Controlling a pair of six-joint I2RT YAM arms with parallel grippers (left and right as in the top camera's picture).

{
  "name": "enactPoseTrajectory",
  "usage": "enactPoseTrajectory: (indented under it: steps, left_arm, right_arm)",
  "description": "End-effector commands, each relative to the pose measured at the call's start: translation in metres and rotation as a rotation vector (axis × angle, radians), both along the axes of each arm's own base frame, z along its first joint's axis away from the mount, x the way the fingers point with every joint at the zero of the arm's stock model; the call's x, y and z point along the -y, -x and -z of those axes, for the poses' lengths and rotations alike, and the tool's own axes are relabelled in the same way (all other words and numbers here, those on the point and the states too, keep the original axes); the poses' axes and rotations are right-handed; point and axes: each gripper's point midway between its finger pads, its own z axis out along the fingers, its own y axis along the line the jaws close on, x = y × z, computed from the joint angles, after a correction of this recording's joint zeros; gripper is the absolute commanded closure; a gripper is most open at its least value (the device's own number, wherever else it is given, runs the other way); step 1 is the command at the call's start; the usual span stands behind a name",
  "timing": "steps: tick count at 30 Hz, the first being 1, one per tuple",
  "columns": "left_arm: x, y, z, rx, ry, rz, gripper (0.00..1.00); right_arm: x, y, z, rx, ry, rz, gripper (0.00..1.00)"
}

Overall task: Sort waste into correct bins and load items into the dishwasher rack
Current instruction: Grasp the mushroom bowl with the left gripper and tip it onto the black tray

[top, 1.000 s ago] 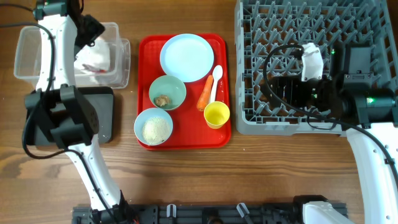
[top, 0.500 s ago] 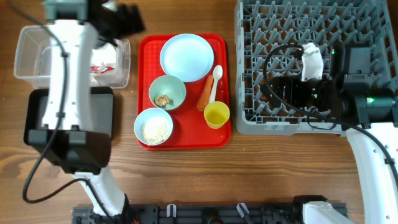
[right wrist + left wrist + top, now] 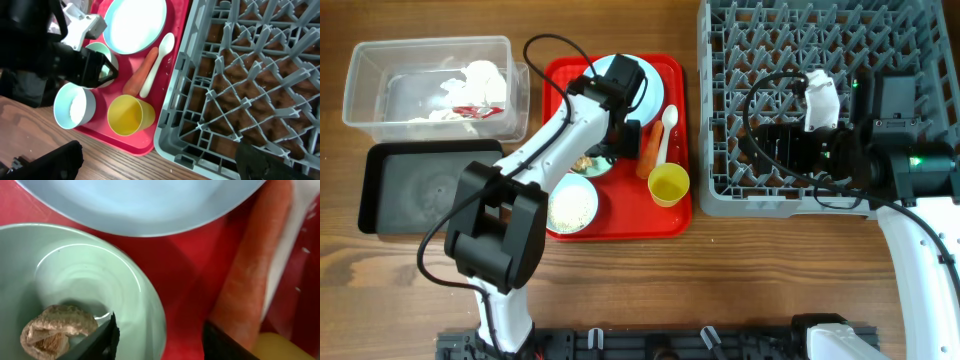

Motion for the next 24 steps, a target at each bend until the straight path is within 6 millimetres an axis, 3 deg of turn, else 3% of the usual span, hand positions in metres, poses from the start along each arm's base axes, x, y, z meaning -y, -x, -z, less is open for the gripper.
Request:
enactPoseTrajectory:
  steps: [1,2,5,9,12,14,16,18,20,22,24]
  left_arm:
    - [-0.003,0.003,0.015,0.014,-0.028,0.002,0.54]
    - [-0.003,0.005,0.018,0.009,-0.030,0.005,0.60]
    - [-0.003,0.006,0.019,0.005,-0.032,0.005,0.94]
    - [-0.003,0.008,0.009,0.007,-0.026,0.006,0.96]
    - [0.009,-0.005,-0.072,0.103,0.081,-0.039,0.96]
    - [0.008,-0.008,-0.119,0.176,0.131,-0.042,0.96]
    - [-0.008,-0.005,-0.155,0.228,0.153,-0.069,0.96]
    - [-0.047,0.005,-0.178,0.236,0.146,-0.150,0.96]
    - [-0.090,0.017,-0.178,0.168,0.144,-0.241,0.96]
    - [-0.118,0.025,-0.173,0.081,0.241,-0.214,0.96]
    - [-0.158,0.024,-0.166,0.043,0.323,-0.260,0.96]
  right_arm:
    - [-0.004,-0.003,-0.005,0.005,-0.021,-0.007,0.00]
    - [-0.004,-0.003,-0.005,0.004,-0.021,-0.006,0.00]
    - [-0.004,-0.003,-0.005,0.004,-0.022,-0.004,0.00]
    - [-0.004,-0.003,-0.005,0.005,-0.022,-0.005,0.00]
    - [-0.004,-0.003,-0.005,0.005,-0.022,-0.004,0.00]
    - [-0.004,-0.003,-0.005,0.006,-0.020,-0.007,0.00]
    - [-0.004,-0.003,-0.005,0.006,-0.019,-0.007,0.00]
    - [-0.004,-0.004,-0.005,0.009,-0.020,-0.007,0.00]
    - [-0.004,-0.004,-0.005,0.012,-0.017,-0.010,0.00]
    - [-0.003,-0.005,-0.006,0.021,-0.014,-0.010,0.00]
    - [-0.003,-0.007,-0.007,0.027,-0.014,-0.011,0.00]
